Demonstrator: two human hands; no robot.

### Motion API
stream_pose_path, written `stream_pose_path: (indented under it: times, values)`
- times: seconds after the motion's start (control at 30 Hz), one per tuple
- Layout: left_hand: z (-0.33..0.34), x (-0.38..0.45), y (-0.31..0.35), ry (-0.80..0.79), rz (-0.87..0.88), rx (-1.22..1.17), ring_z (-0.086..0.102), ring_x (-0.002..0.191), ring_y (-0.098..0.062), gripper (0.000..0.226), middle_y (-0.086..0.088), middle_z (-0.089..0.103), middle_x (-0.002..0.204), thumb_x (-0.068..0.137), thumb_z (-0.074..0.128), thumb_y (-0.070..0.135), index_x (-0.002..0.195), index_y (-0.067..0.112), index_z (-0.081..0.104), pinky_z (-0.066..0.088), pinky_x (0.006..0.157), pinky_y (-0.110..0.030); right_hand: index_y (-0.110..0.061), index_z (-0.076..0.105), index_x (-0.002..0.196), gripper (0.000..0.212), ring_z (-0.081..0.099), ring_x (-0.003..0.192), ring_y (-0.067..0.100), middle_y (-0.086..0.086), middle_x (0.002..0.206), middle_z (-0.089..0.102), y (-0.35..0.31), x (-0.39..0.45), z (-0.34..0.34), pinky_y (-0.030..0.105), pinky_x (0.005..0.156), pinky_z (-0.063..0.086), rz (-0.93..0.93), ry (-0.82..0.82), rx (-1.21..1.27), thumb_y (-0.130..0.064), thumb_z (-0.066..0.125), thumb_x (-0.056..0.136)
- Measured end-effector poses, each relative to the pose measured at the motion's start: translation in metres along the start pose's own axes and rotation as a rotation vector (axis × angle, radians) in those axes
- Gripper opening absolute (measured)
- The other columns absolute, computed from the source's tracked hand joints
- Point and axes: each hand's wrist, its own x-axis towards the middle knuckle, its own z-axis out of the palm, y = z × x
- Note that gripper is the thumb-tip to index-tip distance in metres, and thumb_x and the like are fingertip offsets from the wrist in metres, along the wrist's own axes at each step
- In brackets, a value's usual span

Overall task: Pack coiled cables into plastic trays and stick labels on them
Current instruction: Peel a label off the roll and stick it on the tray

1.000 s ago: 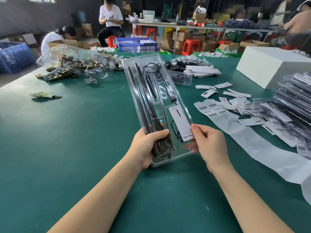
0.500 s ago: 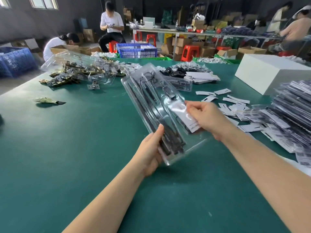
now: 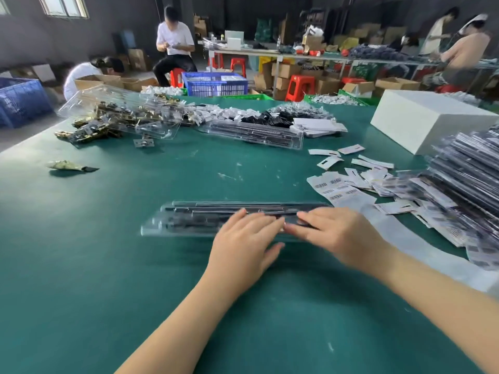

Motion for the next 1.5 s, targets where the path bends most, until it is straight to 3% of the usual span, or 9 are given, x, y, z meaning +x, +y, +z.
stream_pose_path:
  times: [0.13,0.43,0.5,0.57,0.67,0.77,0.87,1.3,1.5]
  values:
    - [0.004,0.0,0.009,-0.404,-0.049,-0.074,0.06,0.101,-0.008,0.024,0.015,0.063,0.108,0.097,0.048,0.045,0.111,0.034,0.064,0.046,0.07,-0.024,-0.027,0.073,0.114,0.04,0.072,0.093,0.028,0.014,0.11,0.072,-0.019,-0.027,0.012,0.038,0.071,0.06,0.163,-0.103,0.125,-0.005,0.069,0.081]
    - [0.006,0.015,0.024,-0.567,-0.098,0.034,0.059,0.104,-0.017,0.03,0.007,0.062,0.11,0.1,0.038,0.039,0.111,0.028,0.063,0.048,0.081,-0.03,-0.04,0.071,0.112,0.049,0.06,0.121,0.025,0.005,0.136,0.057,-0.016,-0.026,0.001,0.035,0.099,0.05,0.336,-0.458,0.367,-0.004,0.071,0.079]
    - [0.007,0.021,0.027,-0.629,-0.087,0.082,0.059,0.102,-0.022,0.029,0.005,0.062,0.109,0.101,0.038,0.034,0.107,0.024,0.065,0.051,0.081,-0.034,-0.048,0.073,0.097,0.049,0.054,0.124,0.008,-0.005,0.138,0.056,-0.007,-0.022,-0.006,0.02,0.104,0.04,0.606,-0.538,0.725,-0.002,0.061,0.087]
    - [0.011,0.023,0.029,-0.668,-0.083,0.124,0.06,0.1,-0.025,0.023,0.003,0.061,0.109,0.1,0.042,0.026,0.105,0.019,0.063,0.052,0.077,-0.036,-0.048,0.074,0.086,0.046,0.065,0.099,0.005,-0.005,0.117,0.07,0.007,-0.017,-0.007,0.02,0.09,0.048,0.955,-0.307,1.009,-0.004,0.062,0.089]
    - [0.011,0.02,0.034,-0.649,-0.095,0.147,0.062,0.091,-0.024,0.017,0.004,0.06,0.106,0.093,0.05,0.009,0.103,0.022,0.057,0.042,0.06,-0.032,-0.034,0.069,0.107,0.022,0.065,0.091,0.016,0.001,0.113,0.07,0.046,-0.02,0.008,0.024,0.075,0.048,1.29,-0.089,0.569,-0.022,0.065,0.089]
    - [0.014,0.014,0.036,-0.617,-0.131,0.077,0.063,0.091,-0.024,0.042,0.004,0.061,0.107,0.081,0.054,-0.002,0.112,0.028,0.055,0.036,0.057,-0.029,-0.021,0.05,0.137,0.06,0.05,0.123,0.033,0.01,0.137,0.054,0.08,-0.029,0.028,0.037,0.096,0.043,1.474,-0.556,0.256,-0.052,0.061,0.087]
    - [0.015,0.014,0.04,-0.627,-0.117,0.058,0.062,0.091,-0.023,0.054,0.003,0.058,0.099,0.076,0.053,-0.005,0.116,0.03,0.056,0.022,0.049,-0.024,-0.012,0.047,0.13,0.074,0.046,0.125,0.036,0.015,0.136,0.052,0.094,-0.033,0.04,0.041,0.1,0.041,1.543,-0.784,0.208,-0.063,0.064,0.079]
    - [0.026,0.032,0.042,-0.582,-0.133,-0.027,0.058,0.099,-0.021,0.063,0.006,0.055,0.111,0.08,0.052,-0.005,0.126,0.038,0.053,0.028,0.064,-0.027,-0.003,0.042,0.138,0.09,0.044,0.129,0.039,0.018,0.142,0.047,0.098,-0.035,0.016,0.045,0.106,0.037,1.604,-0.711,0.409,-0.045,0.083,0.071]
    - [0.042,0.046,0.042,-0.564,-0.143,-0.047,0.059,0.103,-0.023,0.053,0.004,0.056,0.116,0.088,0.045,0.006,0.128,0.04,0.054,0.033,0.064,-0.029,-0.003,0.063,0.103,0.028,0.057,0.074,0.024,0.017,0.096,0.064,0.102,-0.04,0.003,0.03,0.06,0.045,1.706,-0.397,0.772,-0.006,0.077,0.079]
